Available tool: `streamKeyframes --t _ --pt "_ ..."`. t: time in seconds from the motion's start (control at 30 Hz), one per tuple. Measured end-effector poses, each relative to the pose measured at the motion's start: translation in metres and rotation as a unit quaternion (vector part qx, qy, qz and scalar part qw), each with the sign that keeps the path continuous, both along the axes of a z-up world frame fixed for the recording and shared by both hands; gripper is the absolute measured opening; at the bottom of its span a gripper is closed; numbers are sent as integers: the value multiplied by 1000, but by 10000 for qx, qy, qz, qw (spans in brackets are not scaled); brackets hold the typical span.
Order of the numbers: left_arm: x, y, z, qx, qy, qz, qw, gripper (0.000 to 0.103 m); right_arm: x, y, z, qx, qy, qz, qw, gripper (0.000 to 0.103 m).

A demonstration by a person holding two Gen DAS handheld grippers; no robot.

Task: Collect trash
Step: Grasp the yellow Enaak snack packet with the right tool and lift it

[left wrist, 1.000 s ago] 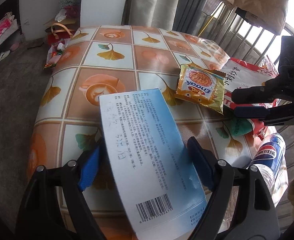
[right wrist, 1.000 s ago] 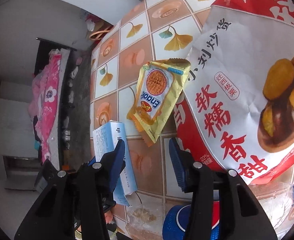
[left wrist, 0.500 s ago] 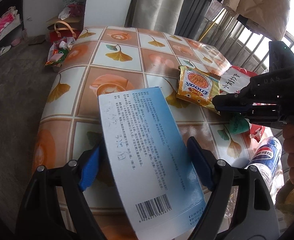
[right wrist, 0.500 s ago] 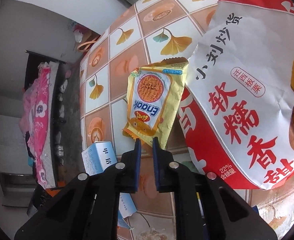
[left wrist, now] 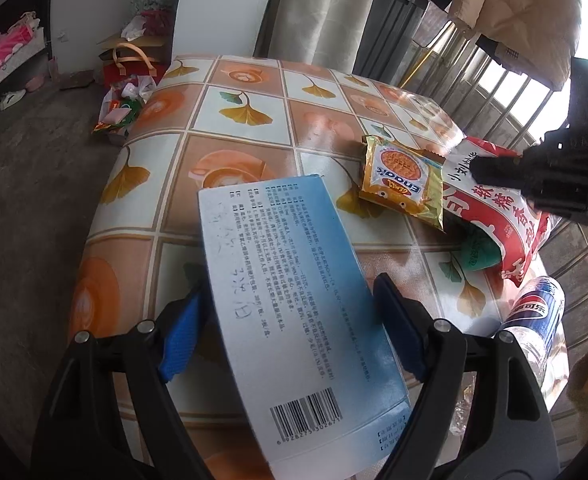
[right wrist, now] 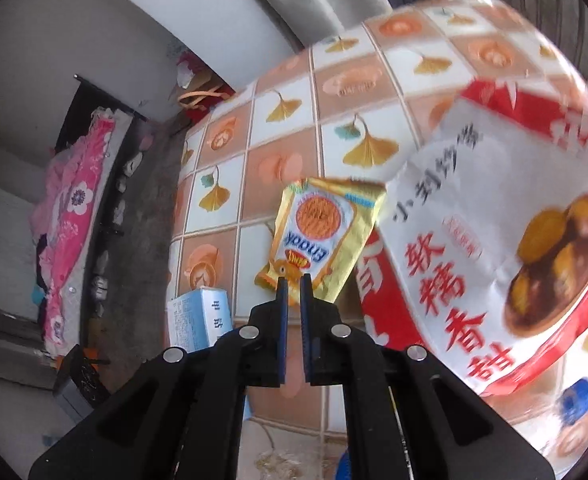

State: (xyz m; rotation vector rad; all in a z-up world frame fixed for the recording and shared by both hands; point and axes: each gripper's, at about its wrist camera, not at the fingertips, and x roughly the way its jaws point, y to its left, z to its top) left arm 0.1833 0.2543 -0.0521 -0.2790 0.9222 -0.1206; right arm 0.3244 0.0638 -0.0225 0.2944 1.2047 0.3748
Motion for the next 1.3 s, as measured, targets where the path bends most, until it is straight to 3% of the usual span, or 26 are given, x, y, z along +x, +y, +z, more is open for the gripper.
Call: streamKeyframes --t 0.07,0.1,0.2,0.43,0.6,0.77,0.97,1.13,1.3 --pt "0 0 0 13 0 8 10000 77 13 4 15 -393 -293 322 9983 46" --pt "0 0 0 22 2 12 10000 77 21 5 19 -556 -392 445 9967 47" --pt "1 0 1 9 5 16 10000 77 51 3 18 -971 -390 647 9924 47" --pt "3 -5 0 11 14 -22 10000 77 104 1 -20 -846 535 1167 9881 47" --pt "4 -7 -1 -11 13 -55 10000 77 112 12 -40 -874 861 1546 9803 47" --pt "4 -6 -1 -61 3 -45 10000 77 108 23 -47 -1036 899 1847 9732 47" --pt "3 -6 -2 -69 -5 -34 10000 76 97 38 -52 -1460 723 2118 9636 23" --pt "2 -2 -1 -101 -27 25 9999 76 81 51 -48 -1650 437 2351 9569 12" --pt "0 2 1 -166 -81 85 9998 76 65 61 -32 -1674 70 2418 9558 9"
